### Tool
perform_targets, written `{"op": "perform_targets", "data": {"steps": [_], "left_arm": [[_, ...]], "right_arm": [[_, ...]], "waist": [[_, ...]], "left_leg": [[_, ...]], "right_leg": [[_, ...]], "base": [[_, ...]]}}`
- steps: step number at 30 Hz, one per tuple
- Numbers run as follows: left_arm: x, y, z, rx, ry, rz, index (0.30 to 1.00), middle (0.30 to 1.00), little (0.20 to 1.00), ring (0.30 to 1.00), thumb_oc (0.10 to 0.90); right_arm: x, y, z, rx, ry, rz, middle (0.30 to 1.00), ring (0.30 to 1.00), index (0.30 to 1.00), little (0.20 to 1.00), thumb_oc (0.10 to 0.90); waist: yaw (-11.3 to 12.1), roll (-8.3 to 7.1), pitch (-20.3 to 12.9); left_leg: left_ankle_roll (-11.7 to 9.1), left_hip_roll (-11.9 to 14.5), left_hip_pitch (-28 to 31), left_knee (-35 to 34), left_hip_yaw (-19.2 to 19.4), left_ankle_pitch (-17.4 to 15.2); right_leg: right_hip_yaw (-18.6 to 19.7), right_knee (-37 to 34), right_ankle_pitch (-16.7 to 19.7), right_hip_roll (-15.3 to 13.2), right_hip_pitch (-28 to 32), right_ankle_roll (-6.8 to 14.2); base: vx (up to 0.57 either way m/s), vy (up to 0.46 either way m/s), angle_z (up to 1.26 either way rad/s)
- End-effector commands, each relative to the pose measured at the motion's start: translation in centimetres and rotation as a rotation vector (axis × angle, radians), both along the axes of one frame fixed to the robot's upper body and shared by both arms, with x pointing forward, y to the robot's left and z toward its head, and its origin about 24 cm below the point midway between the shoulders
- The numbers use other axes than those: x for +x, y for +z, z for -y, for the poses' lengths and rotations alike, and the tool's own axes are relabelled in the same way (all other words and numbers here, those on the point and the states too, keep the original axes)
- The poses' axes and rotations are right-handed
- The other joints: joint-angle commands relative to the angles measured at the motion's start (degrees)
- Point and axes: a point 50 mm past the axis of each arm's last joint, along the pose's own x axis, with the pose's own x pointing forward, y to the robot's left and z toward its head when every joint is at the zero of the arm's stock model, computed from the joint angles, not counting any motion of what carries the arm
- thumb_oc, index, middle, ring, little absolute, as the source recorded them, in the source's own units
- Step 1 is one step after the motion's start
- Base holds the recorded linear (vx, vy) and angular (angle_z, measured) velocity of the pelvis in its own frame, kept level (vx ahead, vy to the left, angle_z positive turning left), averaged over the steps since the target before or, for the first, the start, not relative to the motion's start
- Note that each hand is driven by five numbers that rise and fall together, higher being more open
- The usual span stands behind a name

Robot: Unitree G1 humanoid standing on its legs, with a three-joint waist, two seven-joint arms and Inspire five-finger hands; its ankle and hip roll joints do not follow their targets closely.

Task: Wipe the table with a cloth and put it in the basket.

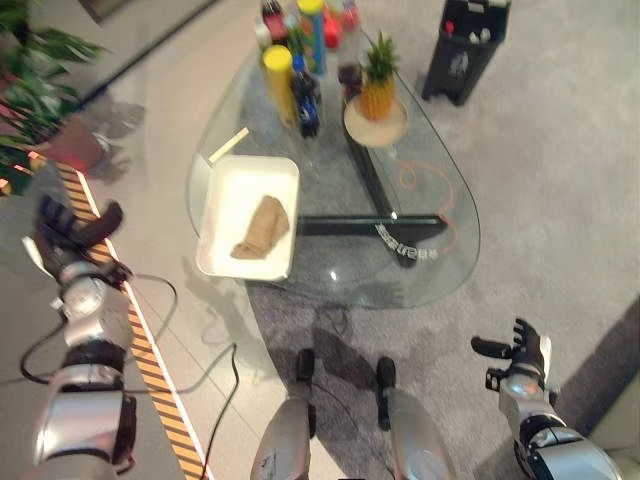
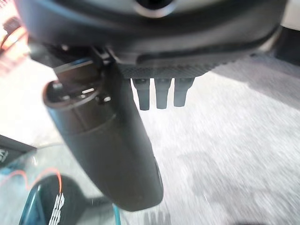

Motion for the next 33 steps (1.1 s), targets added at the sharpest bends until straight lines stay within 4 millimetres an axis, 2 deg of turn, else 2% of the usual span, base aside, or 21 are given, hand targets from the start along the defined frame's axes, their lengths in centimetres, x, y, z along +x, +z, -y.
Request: {"op": "perform_targets", "data": {"steps": [1,5,7,9,11,13,14,15,18,24,33], "left_arm": [[-4.1,-4.0,-0.4,0.013,-0.04,-0.175,0.9,0.9,0.9,0.9,0.8],[-7.6,-8.3,1.7,-0.092,-0.115,-0.339,0.9,0.9,0.9,0.9,0.8],[-8.7,-9.7,2.6,-0.119,-0.176,-0.418,0.9,0.9,0.9,0.9,0.8],[-11.0,-12.3,5.0,-0.21,-0.285,-0.555,0.9,0.9,0.9,0.9,0.8],[-13.1,-13.9,6.4,-0.266,-0.335,-0.654,0.9,0.9,0.9,0.9,0.8],[-14.5,-14.6,6.9,-0.301,-0.353,-0.711,0.9,0.9,0.9,0.9,0.8],[-14.5,-14.6,6.9,-0.301,-0.353,-0.711,0.9,0.9,0.9,0.9,0.8],[-15.9,-15.4,7.9,-0.342,-0.412,-0.813,0.9,0.9,0.9,0.9,0.8],[-17.1,-16.1,8.9,-0.367,-0.476,-0.893,0.9,0.9,0.9,0.9,0.8],[-18.9,-16.7,9.7,-0.414,-0.503,-0.997,0.9,0.9,0.9,0.9,0.8],[-18.2,-16.8,10.6,-0.423,-0.563,-0.992,0.9,0.9,0.9,0.9,0.8]], "right_arm": [[-4.5,-2.1,0.3,0.054,0.003,-0.157,0.9,0.9,0.9,0.9,0.8],[-5.8,-3.0,-0.4,0.085,0.055,-0.245,0.9,0.9,0.9,0.9,0.8],[-6.2,-3.2,-0.5,0.101,0.06,-0.267,0.9,0.9,0.9,0.9,0.8],[-7.1,-3.8,-1.0,0.135,0.06,-0.304,0.9,0.9,0.9,0.9,0.8],[-7.8,-4.2,-1.4,0.158,0.054,-0.331,0.9,0.9,0.9,0.9,0.8],[-8.4,-4.4,-1.7,0.165,0.065,-0.36,0.9,0.9,0.9,0.9,0.8],[-8.4,-4.4,-1.7,0.165,0.065,-0.36,0.9,0.9,0.9,0.9,0.8],[-9.2,-4.8,-2.0,0.185,0.069,-0.407,0.9,0.9,0.9,0.9,0.8],[-10.1,-5.1,-2.4,0.204,0.066,-0.453,0.9,0.9,0.9,0.9,0.8],[-11.4,-5.7,-3.2,0.256,0.093,-0.559,0.9,0.9,0.9,0.9,0.8],[-11.8,-5.8,-3.5,0.296,0.121,-0.624,0.9,0.9,0.9,0.9,0.8]], "waist": [[1.0,-3.15,-8.2],[1.5,-3.24,-10.2],[1.6,-3.24,-10.7],[1.7,-3.21,-11.5],[1.6,-3.16,-12.1],[1.6,-3.24,-12.3],[1.6,-3.24,-12.3],[1.6,-3.4,-12.6],[1.6,-3.47,-12.7],[1.4,-3.45,-12.9],[1.5,-3.17,-12.9]], "left_leg": [[2.4,-5.5,1.6,0.9,0.8,-5.0],[2.4,-5.2,3.9,-0.4,0.9,-4.9],[2.4,-5.2,4.7,-0.8,1.0,-4.9],[2.5,-5.0,6.1,-1.5,1.2,-5.1],[2.6,-4.9,7.0,-1.6,1.5,-5.5],[2.8,-4.8,7.5,-1.5,2.0,-5.8],[2.8,-4.8,7.5,-1.5,2.0,-5.8],[2.8,-4.7,8.2,-1.5,2.3,-6.2],[2.9,-4.6,8.8,-1.7,2.3,-6.4],[3.0,-4.4,9.4,-1.7,2.5,-6.6],[2.7,-4.1,10.4,-2.1,2.5,-6.9]], "right_leg": [[-2.1,-4.5,2.1,0.4,2.5,-0.6],[-2.4,-5.5,2.4,0.4,4.9,-0.6],[-2.5,-5.8,2.3,0.4,5.7,-0.5],[-2.8,-6.1,2.2,0.4,6.9,-0.5],[-3.1,-5.9,1.9,0.2,7.6,-0.4],[-3.4,-5.9,1.9,0.0,8.1,-0.4],[-3.4,-5.9,1.9,0.0,8.1,-0.4],[-3.7,-6.1,1.9,-0.2,8.6,-0.3],[-3.8,-6.3,2.0,-0.2,9.2,-0.2],[-3.8,-6.2,1.9,-0.3,9.5,-0.2],[-3.7,-7.4,2.4,-0.5,10.4,0.0]], "base": [[0.14,0.014,0.08],[0.1,0.021,0.04],[0.06,0.034,0.01],[0.07,0.049,0.02],[0.07,0.048,0.04],[0.05,0.033,0.0],[0.07,0.043,-0.02],[0.06,0.034,-0.01],[0.05,0.022,0.01],[0.02,0.006,0.0],[0.0,0.0,0.0]]}}
